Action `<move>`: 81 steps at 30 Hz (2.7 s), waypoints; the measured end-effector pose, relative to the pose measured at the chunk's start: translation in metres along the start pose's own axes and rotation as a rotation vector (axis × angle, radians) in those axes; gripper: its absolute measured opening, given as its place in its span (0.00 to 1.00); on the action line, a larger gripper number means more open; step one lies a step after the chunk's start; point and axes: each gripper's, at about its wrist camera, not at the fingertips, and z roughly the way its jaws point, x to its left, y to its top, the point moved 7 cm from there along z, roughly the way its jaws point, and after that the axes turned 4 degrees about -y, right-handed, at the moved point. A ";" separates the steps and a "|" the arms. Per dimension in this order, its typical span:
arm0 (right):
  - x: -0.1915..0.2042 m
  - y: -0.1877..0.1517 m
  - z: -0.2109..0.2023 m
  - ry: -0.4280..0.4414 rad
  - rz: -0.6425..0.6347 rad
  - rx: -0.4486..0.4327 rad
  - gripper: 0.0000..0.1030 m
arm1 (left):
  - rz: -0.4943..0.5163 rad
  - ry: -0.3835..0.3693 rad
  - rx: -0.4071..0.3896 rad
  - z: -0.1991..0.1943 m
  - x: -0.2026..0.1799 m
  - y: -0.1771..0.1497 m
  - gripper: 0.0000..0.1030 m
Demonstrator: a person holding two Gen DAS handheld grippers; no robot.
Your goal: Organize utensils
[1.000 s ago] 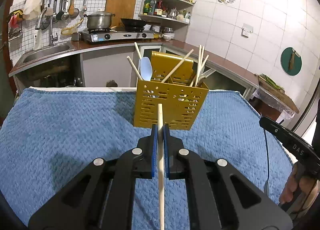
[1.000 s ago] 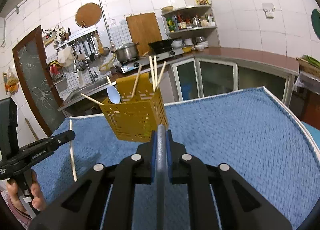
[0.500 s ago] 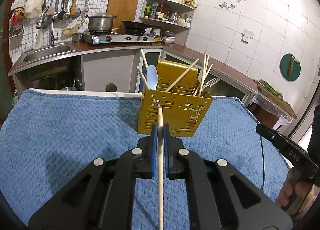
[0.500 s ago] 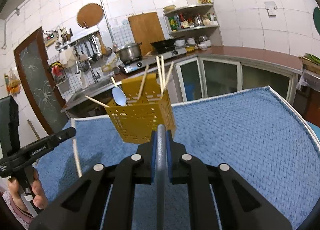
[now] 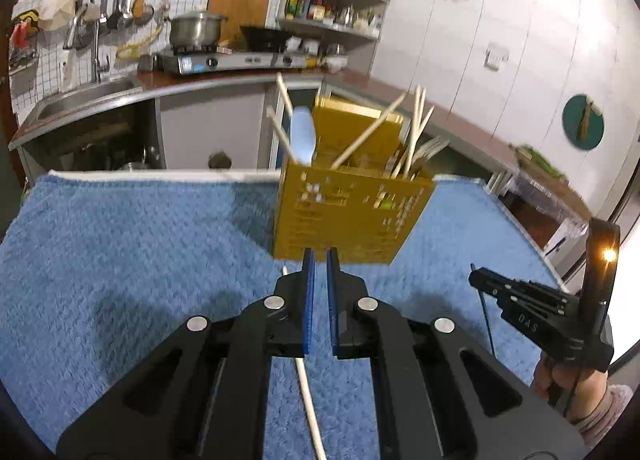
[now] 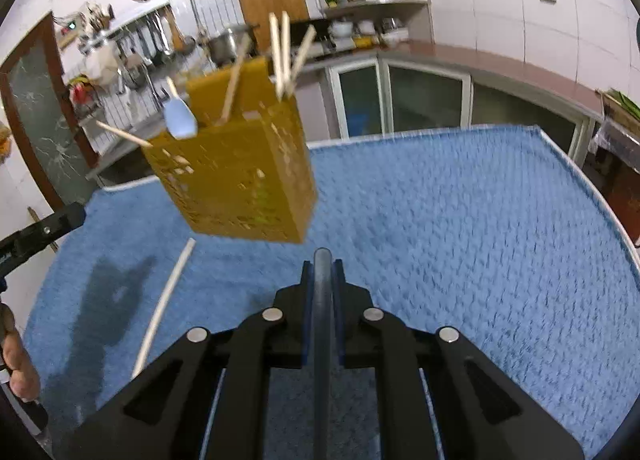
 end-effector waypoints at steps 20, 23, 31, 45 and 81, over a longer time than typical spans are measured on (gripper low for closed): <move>-0.036 -0.014 0.070 -0.070 -0.026 0.244 0.10 | -0.026 0.133 0.347 0.114 0.031 -0.052 0.46; -0.038 -0.013 0.071 -0.057 -0.008 0.251 0.10 | -0.014 0.124 0.362 0.117 0.026 -0.054 0.60; -0.035 -0.014 0.073 -0.017 0.032 0.260 0.27 | 0.018 0.129 0.373 0.127 0.014 -0.059 0.85; -0.030 -0.016 0.070 -0.061 -0.038 0.234 0.36 | 0.053 0.219 0.358 0.129 0.028 -0.055 0.68; -0.021 0.024 -0.012 -0.007 0.022 -0.074 0.09 | -0.031 0.079 0.089 0.052 0.019 -0.023 0.04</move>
